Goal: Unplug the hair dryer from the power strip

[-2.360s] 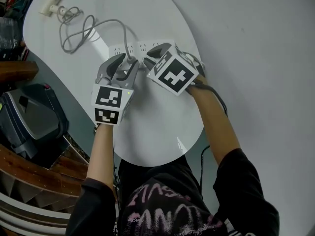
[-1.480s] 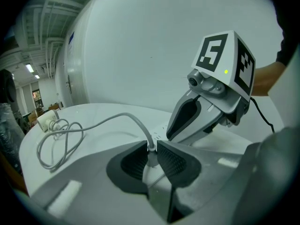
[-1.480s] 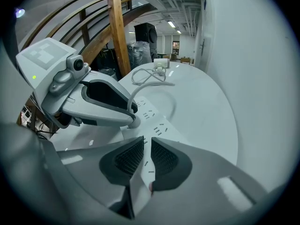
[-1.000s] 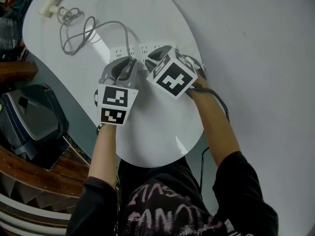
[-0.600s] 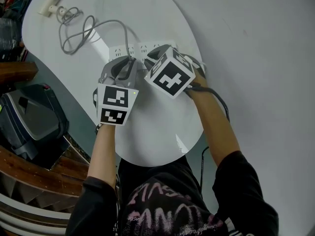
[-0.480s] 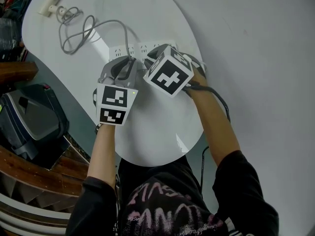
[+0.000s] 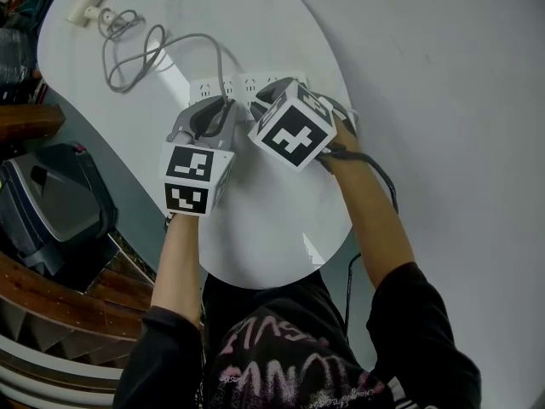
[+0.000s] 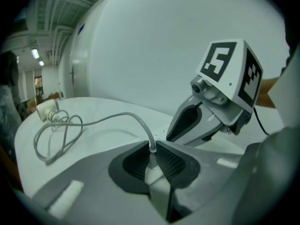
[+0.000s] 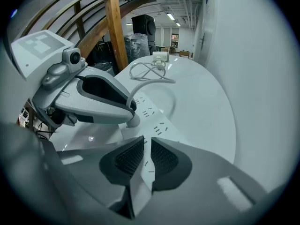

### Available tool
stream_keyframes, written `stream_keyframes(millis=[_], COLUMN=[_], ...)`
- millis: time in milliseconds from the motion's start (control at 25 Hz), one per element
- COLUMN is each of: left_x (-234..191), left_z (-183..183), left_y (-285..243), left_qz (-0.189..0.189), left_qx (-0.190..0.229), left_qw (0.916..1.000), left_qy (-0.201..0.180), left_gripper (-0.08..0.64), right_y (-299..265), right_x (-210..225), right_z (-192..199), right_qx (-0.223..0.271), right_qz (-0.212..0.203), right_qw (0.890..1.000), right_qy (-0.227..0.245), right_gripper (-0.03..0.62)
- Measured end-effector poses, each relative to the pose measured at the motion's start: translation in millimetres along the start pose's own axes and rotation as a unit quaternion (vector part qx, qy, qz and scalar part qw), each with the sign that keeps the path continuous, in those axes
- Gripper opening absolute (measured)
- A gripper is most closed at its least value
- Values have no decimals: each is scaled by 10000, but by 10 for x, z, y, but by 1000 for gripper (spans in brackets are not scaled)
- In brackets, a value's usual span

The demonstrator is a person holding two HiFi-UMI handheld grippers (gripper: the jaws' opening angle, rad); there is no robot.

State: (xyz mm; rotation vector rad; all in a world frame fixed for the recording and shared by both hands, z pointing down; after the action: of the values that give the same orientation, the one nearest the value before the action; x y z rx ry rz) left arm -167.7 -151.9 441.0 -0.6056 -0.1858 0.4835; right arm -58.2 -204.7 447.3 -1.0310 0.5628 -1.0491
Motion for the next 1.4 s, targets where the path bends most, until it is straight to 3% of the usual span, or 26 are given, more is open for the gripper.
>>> stream_keyframes(millis=[120,320,520,680,840,1040,1200,1360,1400], left_x=[36,-3,42,-18,23,-29,6,-23,-19], left_z=[-22,4,-41,-14,-46,-23,-54,-47,-52], left_y=[9,13,14,-7,9,15,22,14,12], left_qz=[36,-5,-38,25,25,109,132,116,116], left_qx=[-119,-14,-171,-60,-189,-43,-156,-100,-125], left_qw=[9991,10000,9991,9999,9979,9999,9985,9998,9996], left_qy=[-396,49,-397,-104,-627,-122,-499,-125,-219], left_gripper=[51,49,48,48,48,48,48,48,48], right_y=[1,-12,-6,-23,-18,-15,-9,-6,-9], right_x=[-3,-13,-9,-4,-10,-19,-21,-26,-26], right_z=[14,-28,-14,-15,-38,-59,-73,-62,-59], right_qx=[28,-76,-63,-29,-106,-176,-273,-238,-233], right_qz=[-23,53,43,28,-3,8,28,40,45], right_qw=[10000,10000,10000,10000,9999,9998,9996,9997,9997], right_qy=[-28,22,-13,-53,-58,-87,-48,-81,-95], right_gripper=[75,77,77,77,77,75,77,77,77])
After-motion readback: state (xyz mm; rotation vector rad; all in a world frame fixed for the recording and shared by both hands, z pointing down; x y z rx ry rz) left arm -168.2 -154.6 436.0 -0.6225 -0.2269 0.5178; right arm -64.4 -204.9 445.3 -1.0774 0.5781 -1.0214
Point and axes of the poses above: the fingertips, and each gripper's own axes: y backward along the fingers, x to its right, z out of its underside, the point moved 9 cm from there along y, backward along the fingers, and after that the axes turned 7 degrees about -y, right-handed, at the moved point
